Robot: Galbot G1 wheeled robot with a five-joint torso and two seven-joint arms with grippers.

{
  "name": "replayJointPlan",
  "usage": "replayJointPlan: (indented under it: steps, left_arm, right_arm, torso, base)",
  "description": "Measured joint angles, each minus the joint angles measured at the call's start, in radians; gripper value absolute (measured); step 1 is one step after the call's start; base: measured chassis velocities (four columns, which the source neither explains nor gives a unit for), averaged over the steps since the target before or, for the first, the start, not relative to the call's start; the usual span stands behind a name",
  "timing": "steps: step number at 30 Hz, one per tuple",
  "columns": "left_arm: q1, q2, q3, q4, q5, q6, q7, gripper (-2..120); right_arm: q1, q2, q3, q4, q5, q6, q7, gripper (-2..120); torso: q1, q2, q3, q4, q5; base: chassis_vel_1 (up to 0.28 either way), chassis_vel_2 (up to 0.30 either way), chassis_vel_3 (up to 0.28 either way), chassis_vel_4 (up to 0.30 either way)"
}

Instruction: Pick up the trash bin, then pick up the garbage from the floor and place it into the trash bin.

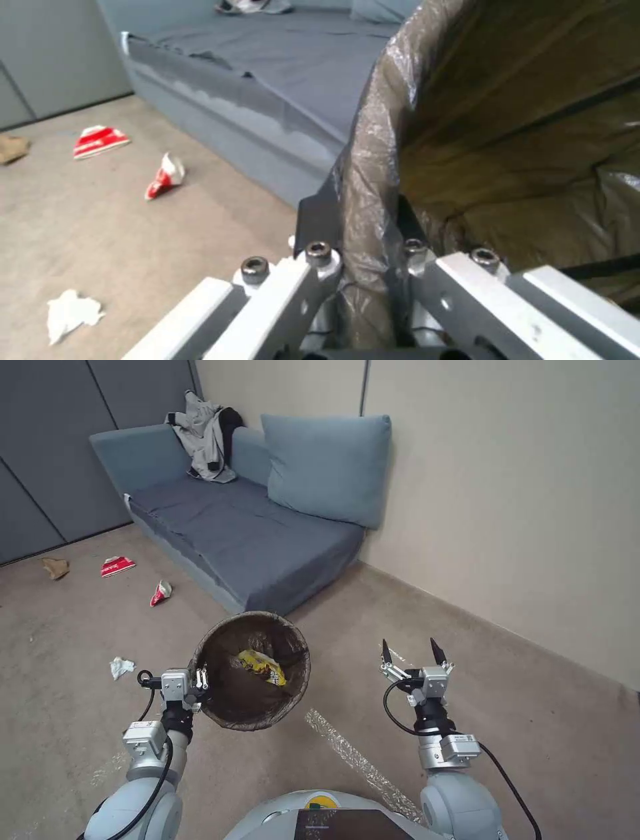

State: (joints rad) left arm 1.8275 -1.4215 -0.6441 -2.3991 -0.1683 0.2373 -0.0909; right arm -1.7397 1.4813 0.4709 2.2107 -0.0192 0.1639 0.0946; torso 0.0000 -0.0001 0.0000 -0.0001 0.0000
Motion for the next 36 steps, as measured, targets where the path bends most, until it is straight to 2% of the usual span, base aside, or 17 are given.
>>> replayJointPlan:
  steps: [36]
  left_arm:
    - [-0.005,-0.002,-0.004,0.016,0.000,-0.002,-0.001,0]
  right_arm:
    - [0.033,-0.006,-0.005,-0.026,0.002,-0.010,0.006,100]
  torso:
    - [0.000,0.000,0.000,0.0000,0.0000]
  base:
    - [0.058,0.055,0.058,0.058]
